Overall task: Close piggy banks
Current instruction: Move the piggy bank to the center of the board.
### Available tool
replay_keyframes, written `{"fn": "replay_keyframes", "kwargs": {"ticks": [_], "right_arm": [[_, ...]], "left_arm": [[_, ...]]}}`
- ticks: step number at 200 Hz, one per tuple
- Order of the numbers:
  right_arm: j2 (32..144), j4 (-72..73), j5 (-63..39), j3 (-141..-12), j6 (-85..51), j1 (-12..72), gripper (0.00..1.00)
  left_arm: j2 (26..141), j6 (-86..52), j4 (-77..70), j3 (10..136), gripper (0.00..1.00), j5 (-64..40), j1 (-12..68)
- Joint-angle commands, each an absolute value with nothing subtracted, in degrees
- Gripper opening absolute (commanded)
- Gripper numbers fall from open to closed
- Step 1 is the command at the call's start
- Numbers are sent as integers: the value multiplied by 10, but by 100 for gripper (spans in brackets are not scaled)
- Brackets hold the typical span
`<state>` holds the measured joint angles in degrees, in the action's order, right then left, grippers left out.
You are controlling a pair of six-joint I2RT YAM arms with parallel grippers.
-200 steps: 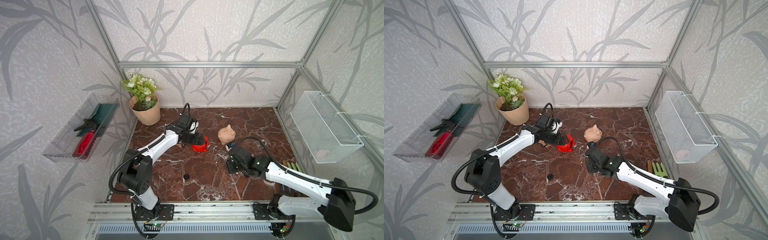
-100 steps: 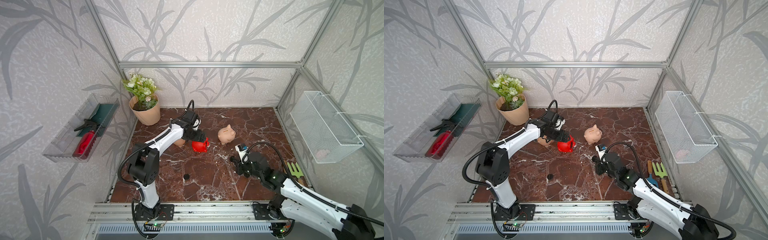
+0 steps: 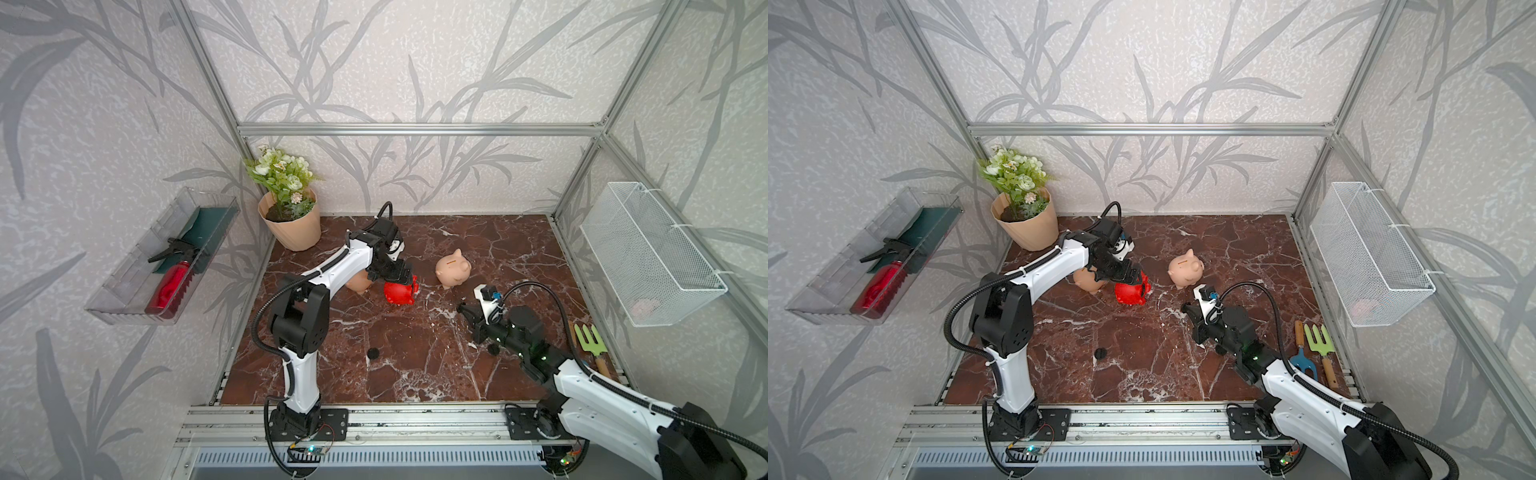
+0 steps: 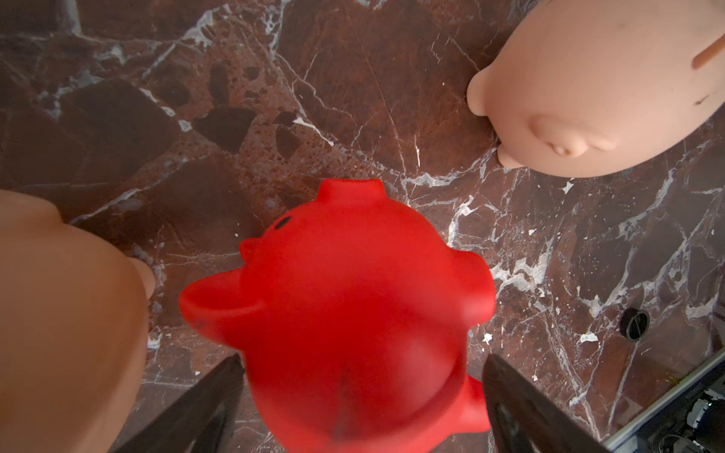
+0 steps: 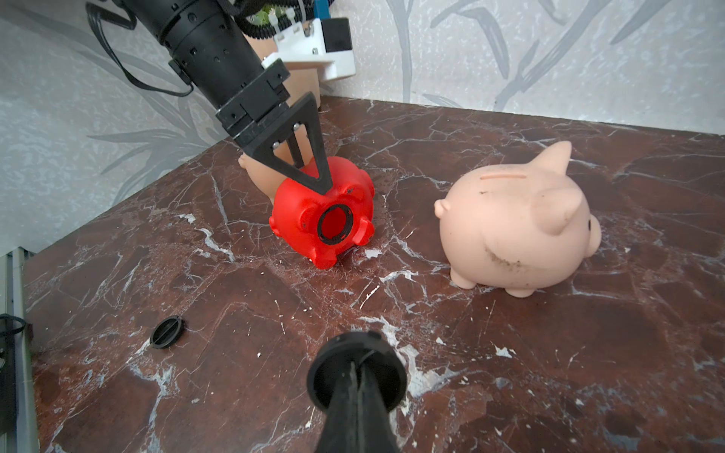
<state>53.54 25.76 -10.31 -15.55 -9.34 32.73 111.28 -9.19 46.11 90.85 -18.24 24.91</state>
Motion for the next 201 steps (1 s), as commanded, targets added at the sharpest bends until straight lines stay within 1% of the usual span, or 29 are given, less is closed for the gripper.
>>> {"fn": "replay_keyframes", "kwargs": {"ticks": [1, 31, 79, 93, 138, 176, 201], "right_arm": [[545, 320, -133, -150, -90, 319, 0], [560, 340, -142, -147, -86, 315, 0], [576, 370, -143, -137, -88, 313, 0], [583, 374, -146, -137, -88, 313, 0], [599, 389, -155, -137, -90, 313, 0], [605, 396, -164, -132, -95, 313, 0], [616, 399, -174, -132, -102, 314, 0]], "left_arm": [[1130, -70, 494, 932, 96, -198, 245], [1161, -46, 523, 961, 97, -213, 244], [1178, -19, 539, 967, 93, -241, 242], [1176, -14, 538, 959, 90, -264, 241], [1175, -9, 532, 934, 90, -312, 242], [1154, -16, 516, 898, 89, -335, 251], [1148, -17, 515, 886, 89, -330, 261]]}}
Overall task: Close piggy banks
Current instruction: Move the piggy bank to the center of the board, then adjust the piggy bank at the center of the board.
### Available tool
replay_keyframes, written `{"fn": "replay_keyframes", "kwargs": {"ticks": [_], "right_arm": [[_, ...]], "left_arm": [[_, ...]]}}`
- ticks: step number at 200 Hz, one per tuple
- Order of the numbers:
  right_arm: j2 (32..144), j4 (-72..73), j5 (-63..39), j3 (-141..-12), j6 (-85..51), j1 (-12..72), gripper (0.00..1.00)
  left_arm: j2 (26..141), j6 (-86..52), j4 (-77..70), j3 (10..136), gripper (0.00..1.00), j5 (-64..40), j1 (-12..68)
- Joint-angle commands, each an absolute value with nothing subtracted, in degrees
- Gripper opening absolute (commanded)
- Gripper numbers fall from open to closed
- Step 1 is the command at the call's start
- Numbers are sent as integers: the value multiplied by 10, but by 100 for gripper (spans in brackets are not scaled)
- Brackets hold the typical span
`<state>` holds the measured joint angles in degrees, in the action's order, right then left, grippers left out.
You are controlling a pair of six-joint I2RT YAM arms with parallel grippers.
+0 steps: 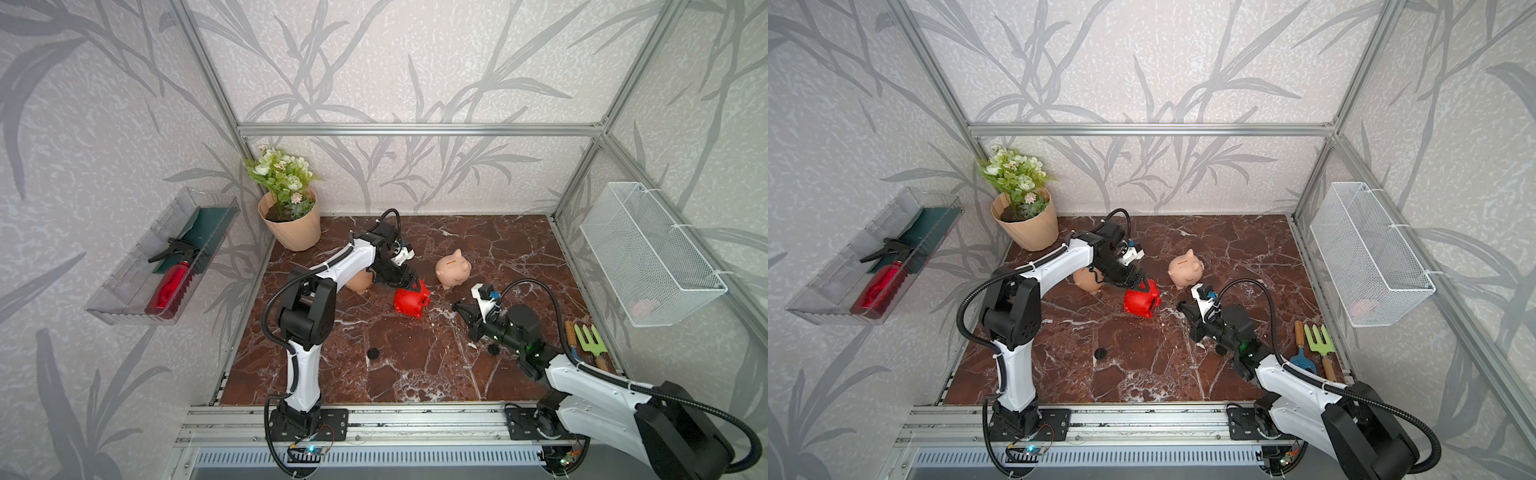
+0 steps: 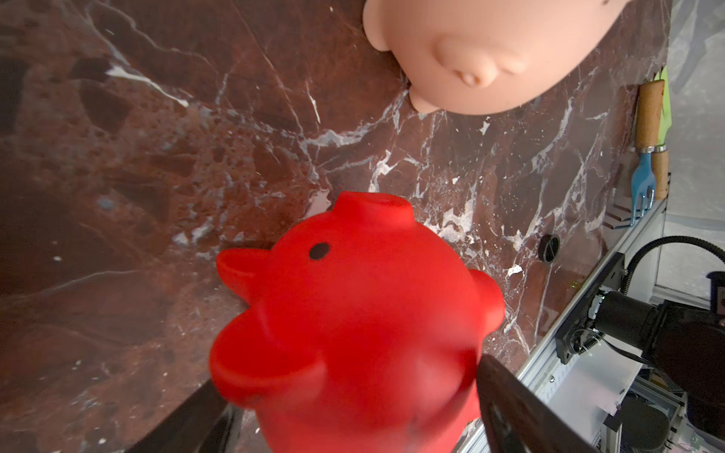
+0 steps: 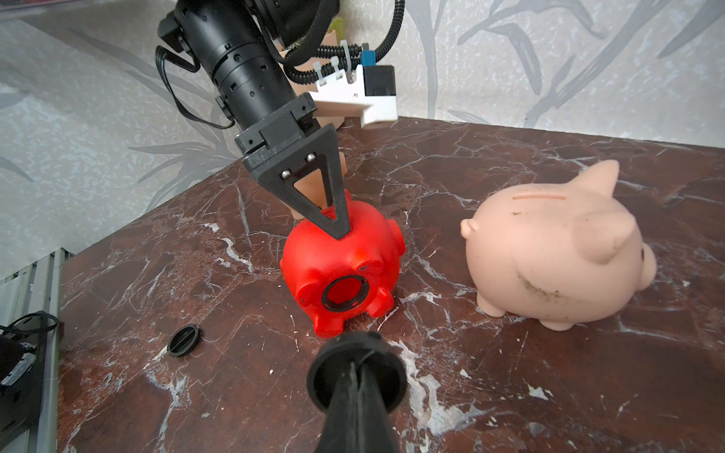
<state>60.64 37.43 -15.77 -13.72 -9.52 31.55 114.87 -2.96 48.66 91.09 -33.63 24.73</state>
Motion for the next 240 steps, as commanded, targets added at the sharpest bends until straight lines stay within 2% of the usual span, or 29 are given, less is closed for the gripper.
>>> {"fn": "replay_keyframes", "kwargs": {"ticks": [1, 17, 51, 125, 138, 169, 204, 240], "right_arm": [[616, 399, -175, -132, -102, 314, 0], [628, 408, -195, -131, -98, 314, 0], [658, 446, -219, -133, -106, 314, 0], [662, 454, -217, -132, -104, 314, 0], [660, 453, -216, -132, -104, 314, 0], [651, 442, -216, -133, -105, 314, 0], [648, 439, -216, -127, -108, 313, 0], [653, 449, -217, -121, -113, 314, 0]], "left_arm": [[1148, -17, 514, 885, 89, -330, 261], [1142, -24, 513, 881, 89, -319, 266], [1081, -68, 479, 864, 99, -229, 270], [967, -109, 434, 824, 99, -97, 304], [962, -115, 432, 824, 99, -41, 320], [949, -57, 392, 789, 99, 41, 354], [979, -49, 466, 832, 100, -48, 354], [1054, -48, 533, 873, 99, -36, 354]]}}
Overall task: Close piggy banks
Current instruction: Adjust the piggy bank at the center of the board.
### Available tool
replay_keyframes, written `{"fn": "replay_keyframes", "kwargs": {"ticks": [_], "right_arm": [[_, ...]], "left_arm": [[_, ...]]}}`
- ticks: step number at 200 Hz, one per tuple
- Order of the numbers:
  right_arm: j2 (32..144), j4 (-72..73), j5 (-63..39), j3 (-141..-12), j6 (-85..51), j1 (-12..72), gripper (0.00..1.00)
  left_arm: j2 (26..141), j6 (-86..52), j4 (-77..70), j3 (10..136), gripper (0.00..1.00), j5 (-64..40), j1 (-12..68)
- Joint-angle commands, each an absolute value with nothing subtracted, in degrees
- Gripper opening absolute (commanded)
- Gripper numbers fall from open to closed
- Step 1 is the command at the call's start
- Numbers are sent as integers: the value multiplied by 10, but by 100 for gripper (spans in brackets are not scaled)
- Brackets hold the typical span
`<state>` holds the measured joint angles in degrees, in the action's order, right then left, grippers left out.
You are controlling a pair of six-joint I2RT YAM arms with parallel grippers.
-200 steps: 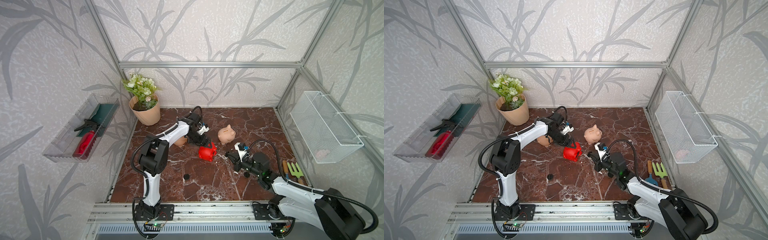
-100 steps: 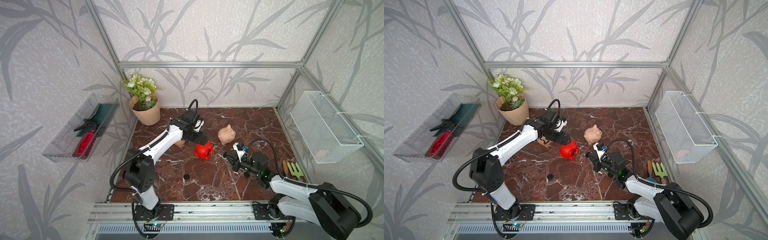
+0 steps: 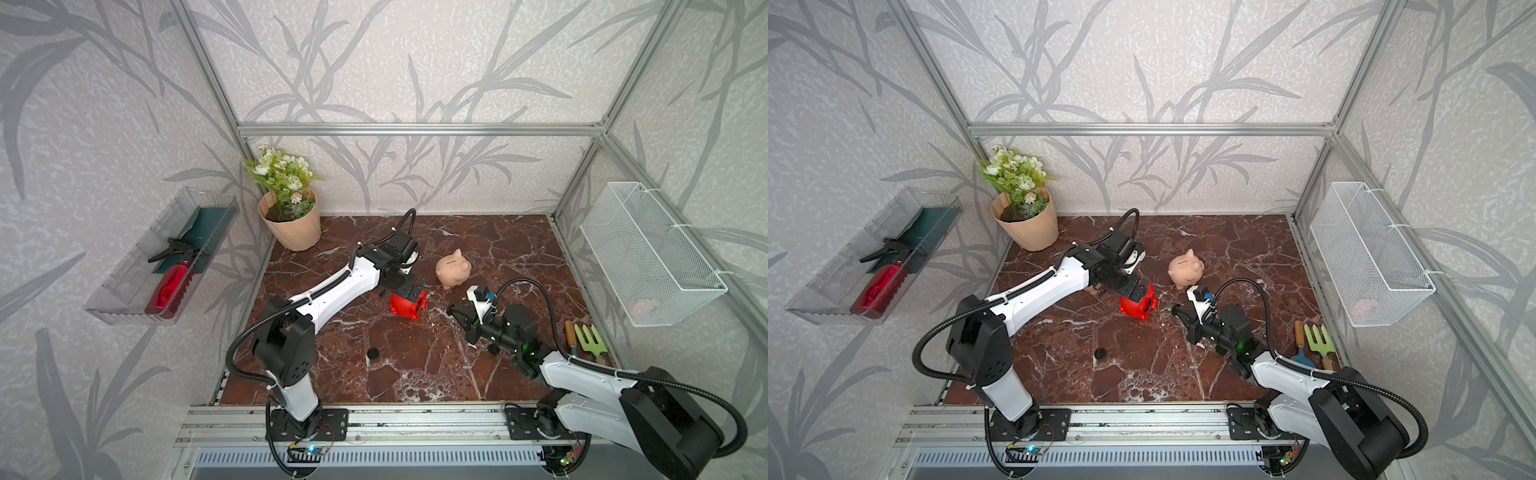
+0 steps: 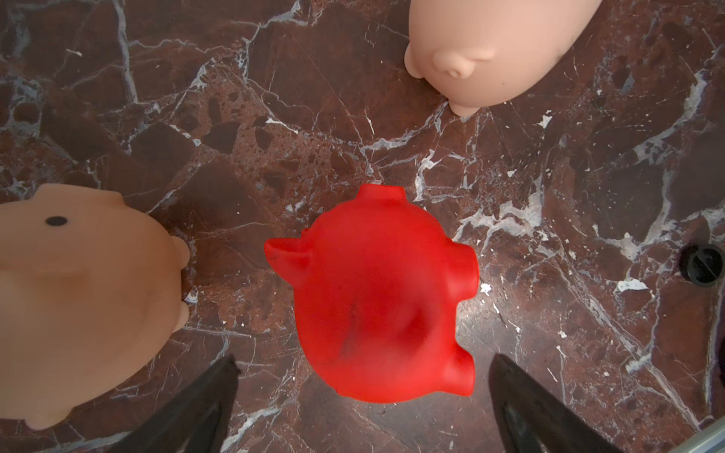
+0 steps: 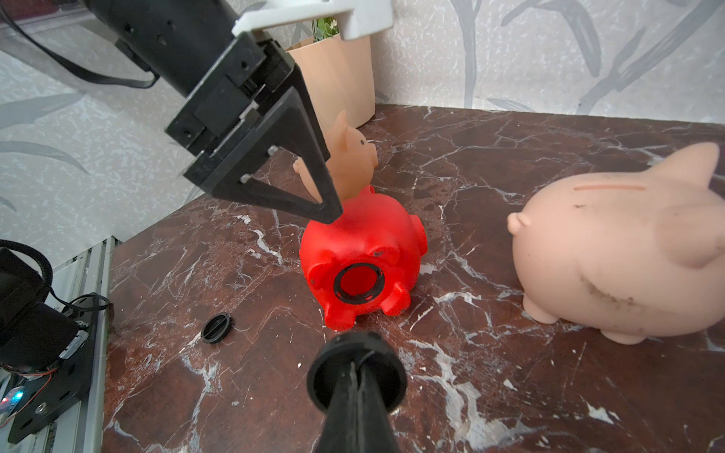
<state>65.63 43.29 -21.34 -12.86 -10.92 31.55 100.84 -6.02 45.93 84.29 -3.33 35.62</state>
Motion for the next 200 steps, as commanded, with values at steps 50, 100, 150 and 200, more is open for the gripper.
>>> {"fn": "replay_keyframes", "kwargs": {"ticks": [50, 100, 150, 200], "right_arm": [[669, 454, -224, -121, -114, 314, 0], [702, 480, -236, -130, -123, 314, 0], [722, 493, -241, -138, -127, 314, 0], [737, 502, -245, -145, -132, 313, 0]], "left_arm": [[1076, -48, 514, 878, 99, -76, 346], [1079, -50, 500, 872, 98, -161, 317], [1090, -48, 502, 874, 98, -194, 312], [1099, -27, 512, 883, 99, -171, 309]]}}
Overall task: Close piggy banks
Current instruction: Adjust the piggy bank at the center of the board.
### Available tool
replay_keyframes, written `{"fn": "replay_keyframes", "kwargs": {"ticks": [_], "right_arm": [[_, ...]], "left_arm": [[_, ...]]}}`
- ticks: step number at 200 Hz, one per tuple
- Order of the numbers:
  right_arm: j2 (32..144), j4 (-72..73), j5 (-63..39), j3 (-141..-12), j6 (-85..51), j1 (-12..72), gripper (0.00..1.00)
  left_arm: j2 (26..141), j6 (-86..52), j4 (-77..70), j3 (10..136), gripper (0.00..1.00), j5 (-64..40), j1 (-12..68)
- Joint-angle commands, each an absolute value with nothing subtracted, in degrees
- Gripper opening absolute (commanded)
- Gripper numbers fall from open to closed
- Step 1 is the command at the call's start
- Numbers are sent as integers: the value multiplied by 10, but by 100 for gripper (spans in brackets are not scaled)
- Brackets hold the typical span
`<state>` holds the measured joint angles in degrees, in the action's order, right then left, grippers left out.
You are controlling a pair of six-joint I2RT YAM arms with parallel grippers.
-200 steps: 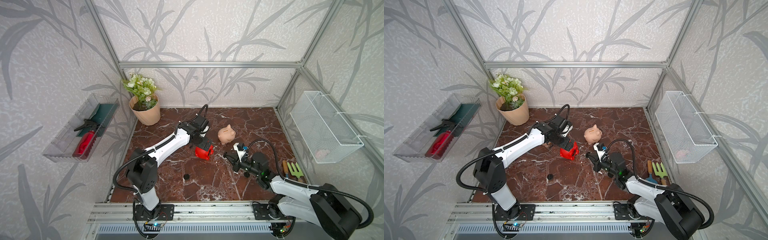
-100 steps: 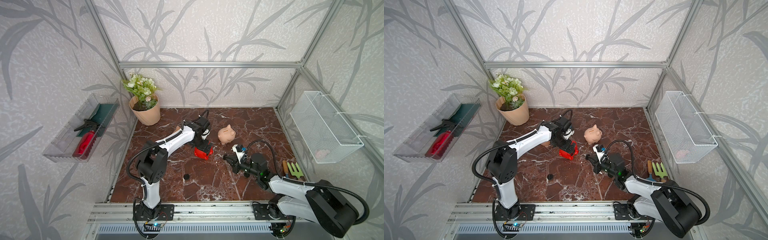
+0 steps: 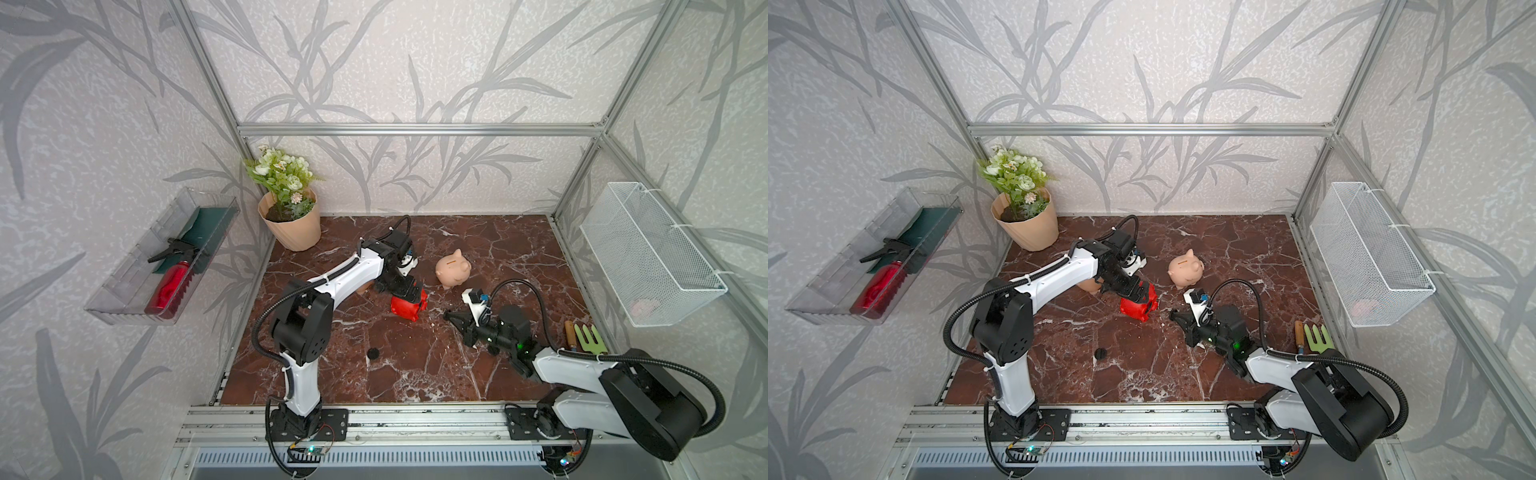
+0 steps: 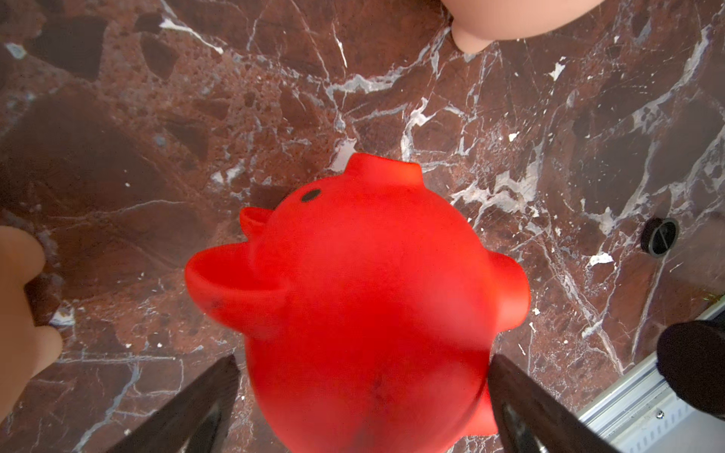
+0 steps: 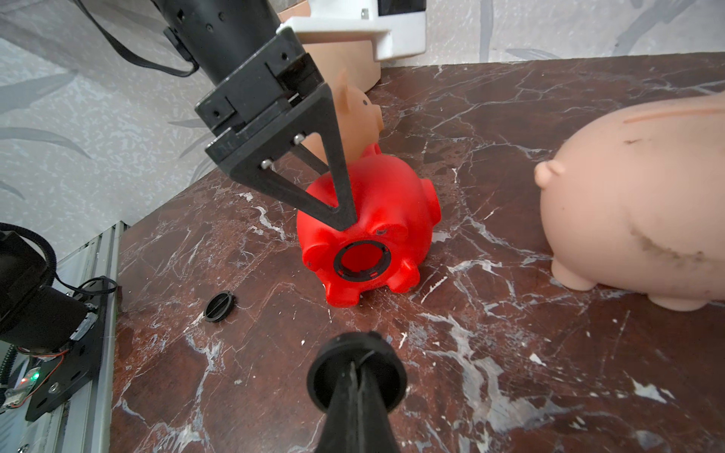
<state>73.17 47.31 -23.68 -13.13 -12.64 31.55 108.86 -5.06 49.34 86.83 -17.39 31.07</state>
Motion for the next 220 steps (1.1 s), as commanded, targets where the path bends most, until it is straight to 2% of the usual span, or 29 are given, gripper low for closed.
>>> {"fn": "replay_keyframes", "kwargs": {"ticks": [1, 43, 88, 140, 220], "right_arm": [[737, 502, -245, -145, -132, 314, 0], [735, 498, -246, -151, -133, 314, 0], [738, 497, -247, -152, -130, 314, 0], [746, 499, -247, -159, -131, 314, 0], [782, 533, -250, -164, -144, 313, 0]], "left_arm": [[1099, -27, 513, 883, 99, -171, 310], [1114, -2, 528, 898, 99, -140, 308], [1125, 6, 528, 907, 99, -168, 307], [1138, 3, 534, 909, 91, -199, 300], [1150, 0, 538, 906, 91, -275, 292]]}}
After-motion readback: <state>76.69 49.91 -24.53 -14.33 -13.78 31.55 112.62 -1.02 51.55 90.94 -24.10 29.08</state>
